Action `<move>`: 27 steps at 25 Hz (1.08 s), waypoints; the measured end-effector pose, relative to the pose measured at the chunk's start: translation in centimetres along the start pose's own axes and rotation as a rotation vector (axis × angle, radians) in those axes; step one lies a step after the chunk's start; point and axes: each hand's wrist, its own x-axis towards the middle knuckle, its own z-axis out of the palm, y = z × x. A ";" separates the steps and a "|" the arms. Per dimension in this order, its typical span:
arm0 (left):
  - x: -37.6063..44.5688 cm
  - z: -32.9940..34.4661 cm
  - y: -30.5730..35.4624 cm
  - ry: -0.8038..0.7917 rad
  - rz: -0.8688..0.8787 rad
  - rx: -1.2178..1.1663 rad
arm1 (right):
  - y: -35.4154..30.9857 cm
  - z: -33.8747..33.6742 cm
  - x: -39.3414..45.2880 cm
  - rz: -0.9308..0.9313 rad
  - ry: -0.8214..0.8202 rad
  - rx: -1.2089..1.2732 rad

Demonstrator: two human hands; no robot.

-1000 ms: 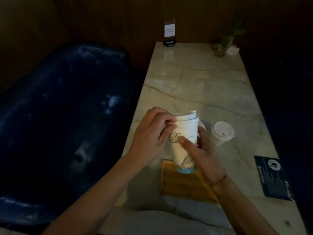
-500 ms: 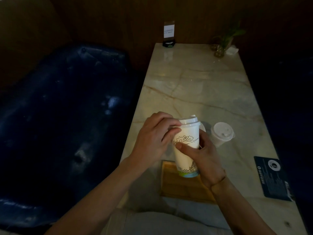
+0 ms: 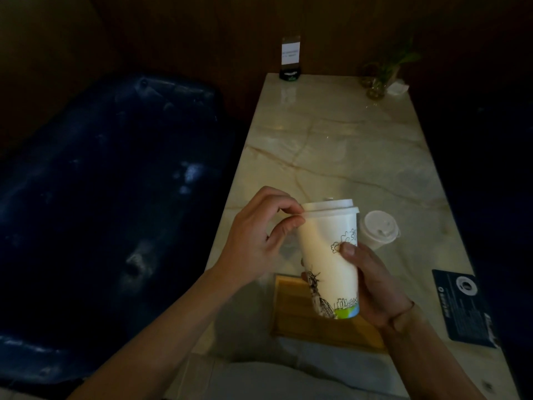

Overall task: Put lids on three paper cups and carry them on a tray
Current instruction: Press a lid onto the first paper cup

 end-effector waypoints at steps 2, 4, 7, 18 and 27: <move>-0.3 0.2 0.1 0.017 0.010 0.028 | -0.4 -0.3 0.0 0.018 0.003 -0.045; -0.5 0.4 -0.1 0.027 0.019 0.043 | -0.8 -0.2 0.1 0.023 0.038 -0.115; -0.6 0.7 -0.4 0.020 0.018 0.091 | -0.6 0.3 0.8 -0.015 0.165 -0.244; -0.4 2.8 -0.2 0.014 0.237 0.341 | 0.9 1.4 2.6 -0.248 0.461 -0.624; -0.1 1.4 -0.4 -0.011 0.119 0.143 | 1.0 0.9 1.8 -0.195 0.380 -0.164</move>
